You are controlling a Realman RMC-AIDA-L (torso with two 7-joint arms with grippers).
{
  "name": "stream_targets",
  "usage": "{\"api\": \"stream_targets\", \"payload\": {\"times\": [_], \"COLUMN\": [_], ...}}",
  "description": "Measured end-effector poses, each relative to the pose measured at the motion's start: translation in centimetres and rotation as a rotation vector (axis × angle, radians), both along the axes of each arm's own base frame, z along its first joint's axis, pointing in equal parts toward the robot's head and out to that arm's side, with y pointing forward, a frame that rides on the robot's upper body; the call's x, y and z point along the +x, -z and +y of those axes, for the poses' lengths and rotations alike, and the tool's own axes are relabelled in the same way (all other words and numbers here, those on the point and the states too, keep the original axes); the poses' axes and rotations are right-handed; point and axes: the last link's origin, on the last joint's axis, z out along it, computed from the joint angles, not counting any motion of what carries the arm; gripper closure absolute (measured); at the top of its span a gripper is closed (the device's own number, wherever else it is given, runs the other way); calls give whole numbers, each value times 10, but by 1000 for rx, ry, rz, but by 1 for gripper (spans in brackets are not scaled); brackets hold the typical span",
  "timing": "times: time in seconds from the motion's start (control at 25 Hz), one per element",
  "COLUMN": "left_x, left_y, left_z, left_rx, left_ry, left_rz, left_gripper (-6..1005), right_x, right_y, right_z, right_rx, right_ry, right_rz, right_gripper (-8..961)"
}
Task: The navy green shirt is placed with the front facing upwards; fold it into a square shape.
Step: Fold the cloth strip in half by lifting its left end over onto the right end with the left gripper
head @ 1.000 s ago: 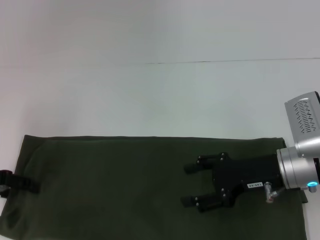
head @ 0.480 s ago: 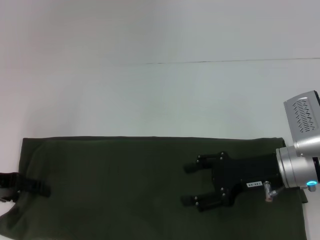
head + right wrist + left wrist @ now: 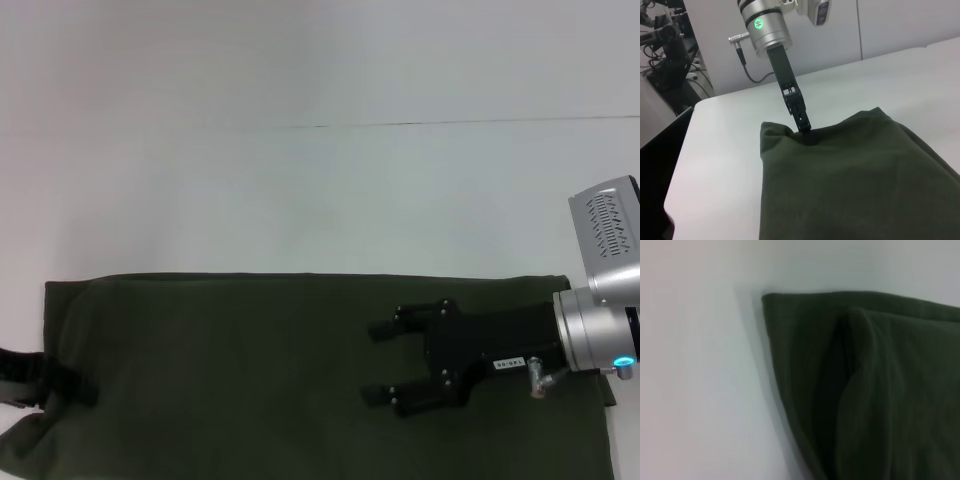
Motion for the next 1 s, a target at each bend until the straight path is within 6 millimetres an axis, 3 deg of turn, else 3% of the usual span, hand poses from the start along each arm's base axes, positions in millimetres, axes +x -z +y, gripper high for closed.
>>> {"api": "stream_targets", "payload": {"times": [0.12,0.28,0.88,1.0], "left_x": [1,1,7,9], "left_y": [1,-1,-3,-8], "left_z": [1,3,6,9], "left_rx": [0,16,12,12], "left_ry": [7,6,23,28], "left_rz": [8,8,-12,-9], "left_gripper": [398,639,936,936], "right_x": [0,0,-1,-2], "right_y": [-1,-2,-3,-4], "right_z": [1,2,3,4], "right_rx": [4,9,16,22], "right_ry": [-3,-3,-3,-1], "right_rz": [-3,-2,4,12], "right_gripper": [102,102,103,103]}}
